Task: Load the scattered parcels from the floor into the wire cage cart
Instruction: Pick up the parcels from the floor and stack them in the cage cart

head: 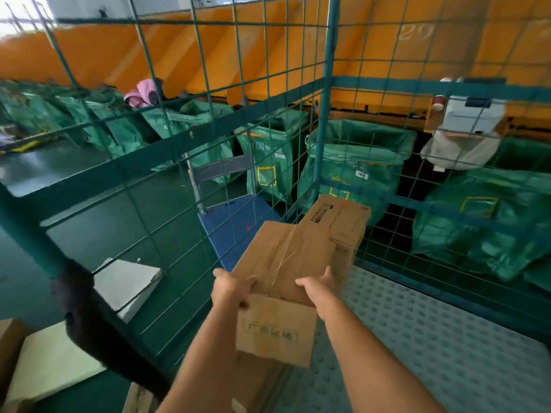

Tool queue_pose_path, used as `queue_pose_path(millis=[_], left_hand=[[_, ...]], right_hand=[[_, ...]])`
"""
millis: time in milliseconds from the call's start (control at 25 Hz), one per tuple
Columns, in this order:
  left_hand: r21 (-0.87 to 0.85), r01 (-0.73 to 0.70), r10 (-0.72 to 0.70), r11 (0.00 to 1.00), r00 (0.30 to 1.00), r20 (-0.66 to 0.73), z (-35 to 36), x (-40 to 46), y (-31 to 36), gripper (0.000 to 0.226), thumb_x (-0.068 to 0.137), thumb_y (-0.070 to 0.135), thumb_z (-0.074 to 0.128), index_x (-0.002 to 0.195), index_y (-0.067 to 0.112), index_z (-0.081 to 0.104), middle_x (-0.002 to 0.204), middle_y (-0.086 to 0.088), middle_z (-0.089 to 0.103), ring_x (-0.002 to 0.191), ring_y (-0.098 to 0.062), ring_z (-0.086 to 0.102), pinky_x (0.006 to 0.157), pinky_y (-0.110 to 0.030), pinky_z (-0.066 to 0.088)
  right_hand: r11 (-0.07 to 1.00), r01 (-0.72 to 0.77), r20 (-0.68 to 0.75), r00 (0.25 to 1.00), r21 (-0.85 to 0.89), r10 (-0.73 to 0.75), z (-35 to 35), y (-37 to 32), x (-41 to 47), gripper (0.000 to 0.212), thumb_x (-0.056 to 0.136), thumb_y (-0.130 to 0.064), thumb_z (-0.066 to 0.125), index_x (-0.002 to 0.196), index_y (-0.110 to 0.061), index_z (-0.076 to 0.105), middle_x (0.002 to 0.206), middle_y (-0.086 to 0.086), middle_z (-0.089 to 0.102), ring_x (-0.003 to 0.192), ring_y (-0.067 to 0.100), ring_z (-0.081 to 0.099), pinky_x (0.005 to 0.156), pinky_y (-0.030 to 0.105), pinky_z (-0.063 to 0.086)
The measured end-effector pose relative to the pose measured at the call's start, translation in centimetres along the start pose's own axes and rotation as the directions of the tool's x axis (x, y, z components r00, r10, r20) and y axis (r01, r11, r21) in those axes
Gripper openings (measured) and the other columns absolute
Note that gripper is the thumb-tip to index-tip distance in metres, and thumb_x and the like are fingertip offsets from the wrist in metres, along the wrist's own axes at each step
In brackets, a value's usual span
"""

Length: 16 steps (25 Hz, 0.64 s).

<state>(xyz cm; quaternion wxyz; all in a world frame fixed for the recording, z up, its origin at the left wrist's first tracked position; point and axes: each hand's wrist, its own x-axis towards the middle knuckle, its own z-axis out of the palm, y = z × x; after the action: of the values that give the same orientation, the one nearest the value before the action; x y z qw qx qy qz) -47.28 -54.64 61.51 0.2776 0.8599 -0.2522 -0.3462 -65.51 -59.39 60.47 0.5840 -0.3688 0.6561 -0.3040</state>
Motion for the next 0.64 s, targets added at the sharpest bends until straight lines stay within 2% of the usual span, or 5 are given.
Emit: queue_pose_path(millis=[200,360,440,520,640], left_hand=[[0.041,-0.151,0.151,0.988,0.988,-0.007,4.5,0.4,3.8,0.055,0.081,0.049,0.071,0.101,0.01,0.037,0.077,-0.008,0.067,0.058,-0.023,0.069,0.066,-0.037,0.058],[0.071,-0.217,0.212,0.974,0.975,0.074,7.6,3.0,6.5,0.05,0.085,0.039,0.069,0.116,0.008,0.046,0.108,-0.009,0.058,0.072,-0.024,0.069,0.072,-0.043,0.059],[0.133,-0.138,0.124,0.981,0.986,0.107,9.1,4.7,6.8,0.068,0.081,0.031,0.072,0.133,0.006,0.037,0.127,-0.015,0.045,0.098,-0.031,0.062,0.082,-0.045,0.057],[0.135,-0.033,0.018,0.99,0.994,0.112,10.4,6.3,6.0,0.086,0.075,0.029,0.078,0.142,0.005,0.029,0.133,-0.018,0.04,0.109,-0.035,0.058,0.087,-0.047,0.055],[0.091,-0.03,0.02,0.995,0.993,0.114,10.0,7.6,5.8,0.083,0.068,0.037,0.085,0.131,0.004,0.042,0.116,-0.016,0.056,0.083,-0.026,0.068,0.063,-0.035,0.06]], right_hand=[[0.997,0.075,-0.069,0.995,-0.036,-0.078,-4.4,-1.1,3.1,0.088,0.089,-0.012,0.063,0.155,-0.02,0.005,0.156,0.006,0.027,0.138,0.029,0.035,0.109,0.039,0.032],[0.993,0.103,-0.043,0.994,-0.055,-0.105,-5.9,-1.3,6.0,0.103,0.083,-0.019,0.071,0.153,-0.033,-0.002,0.159,0.002,0.02,0.14,0.027,0.032,0.113,0.045,0.033],[0.991,0.04,0.022,0.999,-0.125,-0.038,-5.3,-1.0,6.8,0.112,0.082,-0.019,0.074,0.152,-0.033,-0.013,0.161,0.0,0.007,0.144,0.028,0.023,0.116,0.046,0.027],[0.985,-0.1,0.022,0.994,-0.139,0.104,-4.5,0.1,7.7,0.114,0.083,-0.026,0.074,0.151,-0.029,-0.017,0.162,0.004,0.002,0.145,0.031,0.02,0.115,0.048,0.027],[0.963,-0.271,0.058,0.961,-0.005,0.271,-3.4,0.5,8.6,0.109,0.082,-0.044,0.073,0.153,-0.029,-0.008,0.159,0.007,0.017,0.138,0.035,0.033,0.106,0.053,0.04]])
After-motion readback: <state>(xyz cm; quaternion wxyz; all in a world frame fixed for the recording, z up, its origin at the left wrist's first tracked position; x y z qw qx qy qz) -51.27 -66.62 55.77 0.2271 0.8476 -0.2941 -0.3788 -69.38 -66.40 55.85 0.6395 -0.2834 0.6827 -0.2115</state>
